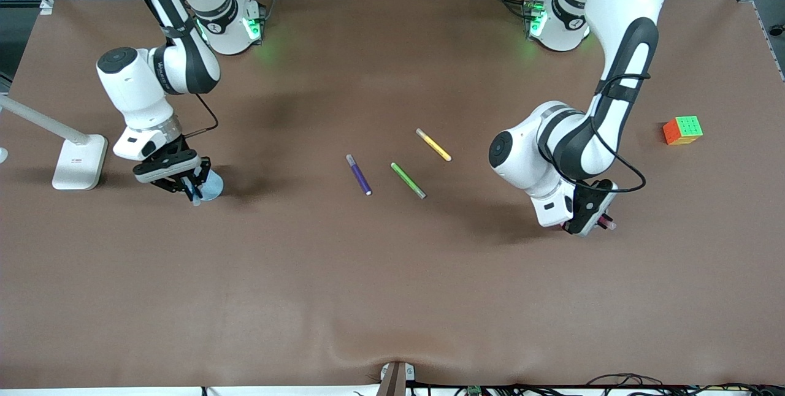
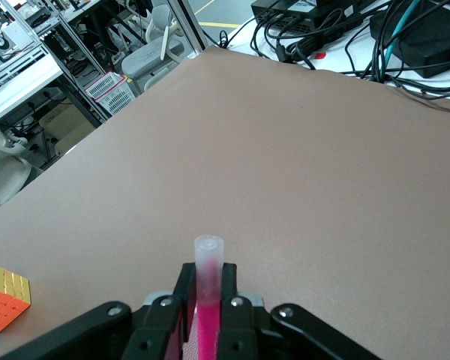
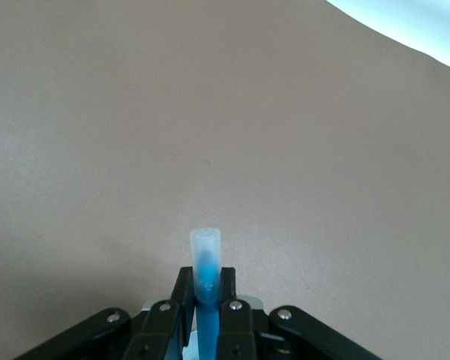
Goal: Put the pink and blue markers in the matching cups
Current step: 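Lower the blue marker into the blue cup and open the right gripper, then lower the pink marker into the pink cup while the right gripper withdraws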
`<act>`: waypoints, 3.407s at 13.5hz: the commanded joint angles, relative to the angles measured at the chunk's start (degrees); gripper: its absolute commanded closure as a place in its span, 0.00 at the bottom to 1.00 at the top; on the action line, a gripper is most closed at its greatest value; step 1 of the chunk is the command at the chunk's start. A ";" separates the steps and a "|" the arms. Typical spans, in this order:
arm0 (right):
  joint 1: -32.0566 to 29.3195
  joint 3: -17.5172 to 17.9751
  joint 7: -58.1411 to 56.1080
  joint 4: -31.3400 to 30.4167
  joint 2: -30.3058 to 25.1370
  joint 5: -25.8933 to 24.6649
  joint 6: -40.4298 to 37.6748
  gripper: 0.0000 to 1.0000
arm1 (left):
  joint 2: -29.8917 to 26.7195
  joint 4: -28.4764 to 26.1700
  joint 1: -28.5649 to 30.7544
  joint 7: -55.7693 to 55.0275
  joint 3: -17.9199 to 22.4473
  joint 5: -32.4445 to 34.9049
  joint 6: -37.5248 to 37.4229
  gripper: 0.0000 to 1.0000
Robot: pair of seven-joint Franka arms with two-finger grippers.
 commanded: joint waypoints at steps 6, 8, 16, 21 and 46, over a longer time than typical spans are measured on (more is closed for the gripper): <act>-1.61 0.72 -0.78 -5.00 -0.78 -0.69 5.93 1.00 | 2.89 0.42 -1.75 -6.58 0.15 2.90 -5.28 1.00; -1.70 0.72 -0.78 -5.00 -0.78 -0.69 5.93 0.94 | 2.98 0.33 -1.84 -6.58 0.15 3.07 -6.16 1.00; -2.67 0.72 -0.08 0.17 -0.43 -0.34 1.31 0.00 | 2.72 1.29 -2.10 -2.04 -0.03 2.55 -7.48 0.00; -2.14 0.72 7.19 15.52 0.44 5.10 -19.85 0.00 | 1.40 5.33 -1.57 7.03 0.15 -3.07 -7.74 0.00; -9.26 1.07 14.25 47.58 -8.94 -2.45 -91.54 0.00 | -4.39 21.78 3.61 35.68 0.41 -41.21 -13.11 0.00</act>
